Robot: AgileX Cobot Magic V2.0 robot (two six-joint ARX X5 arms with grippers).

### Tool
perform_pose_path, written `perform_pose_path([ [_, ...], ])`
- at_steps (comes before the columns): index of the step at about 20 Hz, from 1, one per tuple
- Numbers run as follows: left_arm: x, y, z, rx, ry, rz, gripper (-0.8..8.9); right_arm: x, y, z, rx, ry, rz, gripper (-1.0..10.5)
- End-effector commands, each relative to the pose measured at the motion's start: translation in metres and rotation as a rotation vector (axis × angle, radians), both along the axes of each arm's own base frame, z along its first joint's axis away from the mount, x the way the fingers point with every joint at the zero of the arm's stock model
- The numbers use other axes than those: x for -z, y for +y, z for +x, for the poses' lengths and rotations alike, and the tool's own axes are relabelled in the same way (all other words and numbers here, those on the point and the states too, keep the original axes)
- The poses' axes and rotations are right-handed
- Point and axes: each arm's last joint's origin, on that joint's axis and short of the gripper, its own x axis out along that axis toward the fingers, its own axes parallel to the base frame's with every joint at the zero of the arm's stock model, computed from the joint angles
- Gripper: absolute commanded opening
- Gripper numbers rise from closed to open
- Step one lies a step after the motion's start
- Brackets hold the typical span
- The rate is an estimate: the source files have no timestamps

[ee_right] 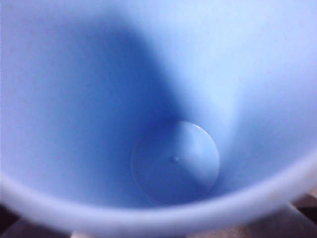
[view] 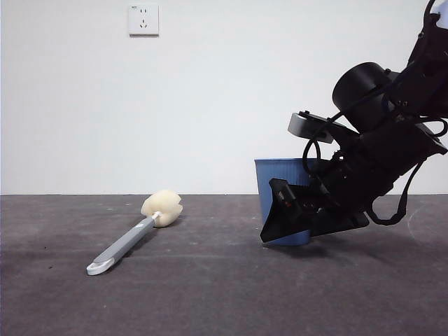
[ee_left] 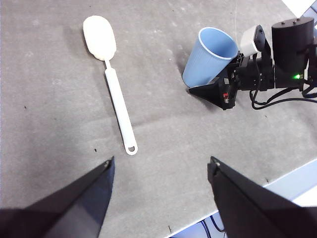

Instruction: Pick up the cup brush,pick up the cup,insert the brush into the cup,clean the cup,put the cup brush back,put the cup back to the fixed position on the table

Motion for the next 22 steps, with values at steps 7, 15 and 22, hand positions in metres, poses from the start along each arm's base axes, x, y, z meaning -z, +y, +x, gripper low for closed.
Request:
perform_pose_path([
  [7, 0.001, 0.000, 0.000, 0.014, -0.012, 0.017, 3.19, -0.040, -0.020, -0.048, 0.053, 0.218, -0.048, 4.5],
  [15, 0.001, 0.000, 0.000, 0.018, -0.010, 0.015, 3.13, -0.152, -0.059, -0.151, 0.059, 0.119, 0.121, 4.1],
  [22, 0.002, 0.000, 0.000, 0.020, -0.001, 0.019, -0.13, -0.175, -0.081, -0.203, 0.009, 0.147, 0.187, -0.2],
])
